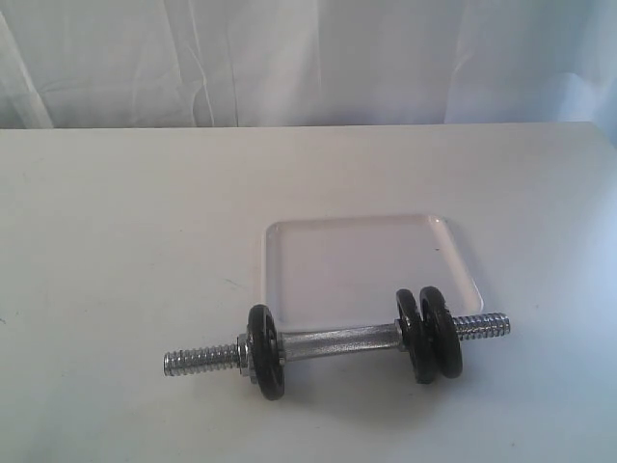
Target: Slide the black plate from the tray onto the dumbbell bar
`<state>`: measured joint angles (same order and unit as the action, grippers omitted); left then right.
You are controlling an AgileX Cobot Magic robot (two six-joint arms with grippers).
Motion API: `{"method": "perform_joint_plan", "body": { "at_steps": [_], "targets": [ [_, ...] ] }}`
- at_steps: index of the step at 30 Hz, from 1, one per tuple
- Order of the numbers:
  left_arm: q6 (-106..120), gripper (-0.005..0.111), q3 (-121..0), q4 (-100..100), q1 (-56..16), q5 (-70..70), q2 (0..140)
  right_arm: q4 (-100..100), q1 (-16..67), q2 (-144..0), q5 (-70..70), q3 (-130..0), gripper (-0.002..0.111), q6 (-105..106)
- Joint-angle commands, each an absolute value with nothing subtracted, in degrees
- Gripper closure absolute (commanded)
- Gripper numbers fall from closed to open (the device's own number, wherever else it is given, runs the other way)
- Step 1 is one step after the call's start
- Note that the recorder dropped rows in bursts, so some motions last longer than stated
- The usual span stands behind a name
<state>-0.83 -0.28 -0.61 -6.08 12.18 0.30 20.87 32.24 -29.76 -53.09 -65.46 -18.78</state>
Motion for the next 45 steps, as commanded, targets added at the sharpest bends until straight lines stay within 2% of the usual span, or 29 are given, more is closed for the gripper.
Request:
{"method": "perform_joint_plan", "body": {
  "at_steps": [1, 19, 38, 45],
  "targets": [
    [-1.73, 0.107, 0.0, -1.48, -5.88, 12.45, 0.0, 19.98, 31.99, -29.48, -50.56, -60.87, 0.108, -18.92],
    [-1.71, 0.107, 0.0, -1.48, -5.88, 12.1, 0.0, 9.07, 31.99, -20.97, -46.8, -28.58, 0.108, -18.92],
    [-1.5, 0.107, 0.0, -1.48, -5.88, 12.1, 0.0, 1.07, 31.99, -9.54, -30.05, -16.4, 0.108, -18.92],
    [-1.5, 0.107, 0.0, -1.48, -5.88, 12.1, 0.0, 1.07, 31.99, -7.4, -29.19, -10.62, 0.108, -18.92]
  ]
}}
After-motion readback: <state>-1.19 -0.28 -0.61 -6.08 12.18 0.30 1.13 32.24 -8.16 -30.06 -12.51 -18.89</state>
